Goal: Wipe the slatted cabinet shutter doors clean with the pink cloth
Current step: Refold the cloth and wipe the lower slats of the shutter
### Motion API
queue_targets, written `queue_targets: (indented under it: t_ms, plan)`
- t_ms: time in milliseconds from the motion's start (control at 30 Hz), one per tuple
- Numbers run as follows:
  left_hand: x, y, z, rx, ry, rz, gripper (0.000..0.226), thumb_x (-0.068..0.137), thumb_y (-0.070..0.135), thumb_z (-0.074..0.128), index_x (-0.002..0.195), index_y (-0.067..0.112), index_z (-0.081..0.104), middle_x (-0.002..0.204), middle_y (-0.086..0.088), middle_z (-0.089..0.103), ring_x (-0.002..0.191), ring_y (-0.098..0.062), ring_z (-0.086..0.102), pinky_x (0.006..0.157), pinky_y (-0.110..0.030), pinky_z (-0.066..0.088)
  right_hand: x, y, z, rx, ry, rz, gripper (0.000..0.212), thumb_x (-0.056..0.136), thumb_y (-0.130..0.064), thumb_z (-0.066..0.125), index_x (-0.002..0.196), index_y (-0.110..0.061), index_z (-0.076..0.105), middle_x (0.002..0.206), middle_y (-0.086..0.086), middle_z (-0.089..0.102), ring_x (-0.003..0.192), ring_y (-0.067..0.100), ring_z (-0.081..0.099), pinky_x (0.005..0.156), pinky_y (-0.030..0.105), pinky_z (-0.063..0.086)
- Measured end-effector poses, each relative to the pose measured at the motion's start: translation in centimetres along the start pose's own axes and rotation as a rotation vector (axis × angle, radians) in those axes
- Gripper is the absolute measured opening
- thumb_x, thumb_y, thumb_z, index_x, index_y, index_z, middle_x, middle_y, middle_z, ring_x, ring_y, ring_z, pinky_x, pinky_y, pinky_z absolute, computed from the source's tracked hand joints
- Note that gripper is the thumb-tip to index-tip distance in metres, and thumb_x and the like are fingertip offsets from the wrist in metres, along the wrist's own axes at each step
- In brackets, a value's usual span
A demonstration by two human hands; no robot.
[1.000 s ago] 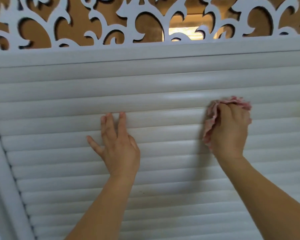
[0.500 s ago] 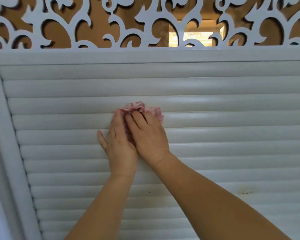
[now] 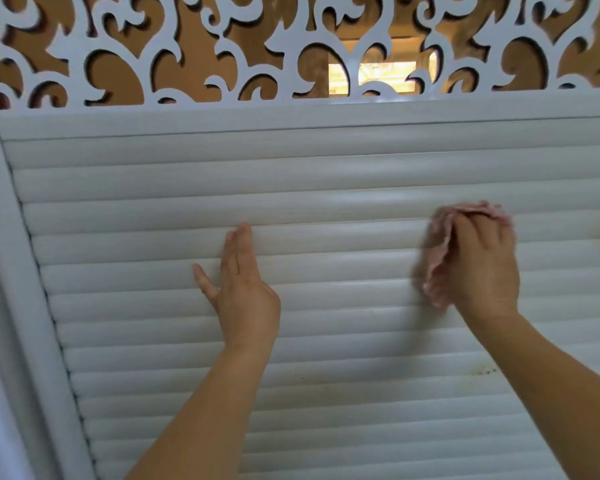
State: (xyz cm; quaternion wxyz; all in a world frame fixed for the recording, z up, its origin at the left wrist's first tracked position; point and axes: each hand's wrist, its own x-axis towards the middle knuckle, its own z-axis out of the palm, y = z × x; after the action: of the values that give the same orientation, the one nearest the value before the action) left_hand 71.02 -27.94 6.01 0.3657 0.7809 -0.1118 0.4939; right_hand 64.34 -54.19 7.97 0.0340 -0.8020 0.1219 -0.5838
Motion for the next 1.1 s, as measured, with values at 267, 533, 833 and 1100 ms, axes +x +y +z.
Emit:
queue_targets:
  t_ms: [267,533,833,1100]
  plan:
    - [-0.3,0.1,-0.1,0.086,-0.115,0.001,0.088,0.070,-0.020,0.041,0.144,0.026,0.028,0.156,0.001,0.012,0.143,-0.011,0.005,0.108,-0.050,-0.015,-4.7,-7.1,3.6,0.040,0.034,0.102,0.043,0.084,-0.014,0.041,0.118,0.006,0.056,0.110,0.031,0.052,0.097,0.046,0.048,0.090,0.052,0.037]
    - [-0.8,0.6,0.4,0.234,-0.175,-0.026,0.095,0.069,-0.011,0.043,0.149,0.026,0.006,0.157,-0.001,-0.008,0.143,-0.014,-0.011,0.106,-0.059,-0.012,-7.2,-10.0,4.1,-0.168,-0.207,-0.329,0.046,0.088,-0.042,0.039,0.117,-0.018,0.065,0.106,0.015,0.058,0.094,0.044,0.056,0.096,0.060,0.040]
    - [-1.3,2.1,1.7,0.268,-0.203,-0.133,0.090,0.078,-0.004,0.042,0.147,0.019,-0.011,0.154,-0.007,-0.018,0.141,-0.020,-0.017,0.106,-0.064,-0.006,-5.5,2.5,1.1,-0.116,-0.259,0.040,0.056,0.090,-0.038,0.034,0.134,-0.006,0.051,0.125,0.025,0.055,0.111,0.048,0.051,0.096,0.054,0.042]
    - [-2.8,8.8,3.2,0.188,-0.254,0.169,0.091,0.073,-0.006,0.046,0.149,0.019,0.004,0.156,-0.001,-0.010,0.142,-0.016,-0.013,0.107,-0.056,-0.013,-5.1,-0.4,1.1,0.002,-0.270,0.154,0.060,0.089,-0.034,0.029,0.132,0.003,0.050,0.125,0.032,0.052,0.110,0.053,0.048,0.101,0.060,0.036]
